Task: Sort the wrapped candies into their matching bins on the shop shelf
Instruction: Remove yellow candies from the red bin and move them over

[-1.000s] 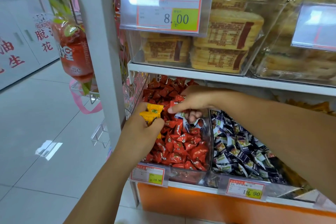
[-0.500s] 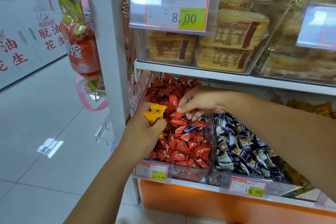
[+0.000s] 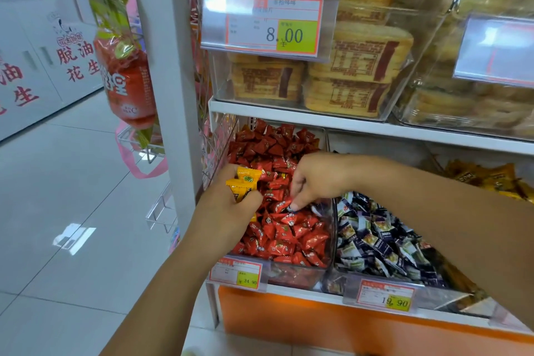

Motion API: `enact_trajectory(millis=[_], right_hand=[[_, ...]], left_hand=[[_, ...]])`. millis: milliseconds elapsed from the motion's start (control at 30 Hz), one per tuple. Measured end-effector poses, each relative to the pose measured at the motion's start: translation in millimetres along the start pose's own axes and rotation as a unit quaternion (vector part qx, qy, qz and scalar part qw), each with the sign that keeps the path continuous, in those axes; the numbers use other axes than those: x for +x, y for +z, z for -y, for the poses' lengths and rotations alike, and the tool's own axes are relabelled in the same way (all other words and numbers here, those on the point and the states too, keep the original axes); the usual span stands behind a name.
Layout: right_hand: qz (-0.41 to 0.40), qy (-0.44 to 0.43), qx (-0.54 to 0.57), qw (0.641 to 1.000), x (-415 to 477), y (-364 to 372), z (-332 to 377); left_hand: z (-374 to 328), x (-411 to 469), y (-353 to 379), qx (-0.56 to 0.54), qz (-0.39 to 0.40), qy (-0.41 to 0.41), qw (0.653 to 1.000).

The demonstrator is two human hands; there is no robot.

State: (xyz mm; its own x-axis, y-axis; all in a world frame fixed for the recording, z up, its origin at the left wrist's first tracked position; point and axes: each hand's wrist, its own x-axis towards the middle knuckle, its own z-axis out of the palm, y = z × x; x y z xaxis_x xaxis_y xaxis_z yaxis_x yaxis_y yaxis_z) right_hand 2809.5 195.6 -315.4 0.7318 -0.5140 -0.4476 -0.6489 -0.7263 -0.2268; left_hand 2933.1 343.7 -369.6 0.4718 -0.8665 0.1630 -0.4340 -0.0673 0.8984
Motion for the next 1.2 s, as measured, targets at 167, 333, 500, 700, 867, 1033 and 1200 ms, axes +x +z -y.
enact_trajectory(millis=[167,333,500,700,867,1033,1200], right_hand=[[0.008,0.011,0.035,0.999,6,18,9],[-0.033,-0.02,0.046,0.998,-1,14,10],[-0.062,-0.006,0.034,0.998,-7,0,0],[0.021,0.004,-0.122,0.992,-5,9,7],[0.02,0.007,-0.176,0.984,2,25,12],[-0.025,-0.002,-0.077,0.997,-3,18,4],[-0.097,-0.021,0.063,0.993,-9,11,-5]], left_hand=[[0,-1,4,0.011,-0.002,0.003,1.0],[0,-2,5,0.009,0.003,0.008,1.0],[-1,-1,4,0.004,0.005,0.006,1.0],[1,-2,4,-0.006,0.007,0.005,1.0],[1,-2,3,0.001,0.002,0.003,1.0],[1,-2,-1,0.006,0.003,0.007,1.0],[1,-1,-1,0.006,0.005,0.012,1.0]])
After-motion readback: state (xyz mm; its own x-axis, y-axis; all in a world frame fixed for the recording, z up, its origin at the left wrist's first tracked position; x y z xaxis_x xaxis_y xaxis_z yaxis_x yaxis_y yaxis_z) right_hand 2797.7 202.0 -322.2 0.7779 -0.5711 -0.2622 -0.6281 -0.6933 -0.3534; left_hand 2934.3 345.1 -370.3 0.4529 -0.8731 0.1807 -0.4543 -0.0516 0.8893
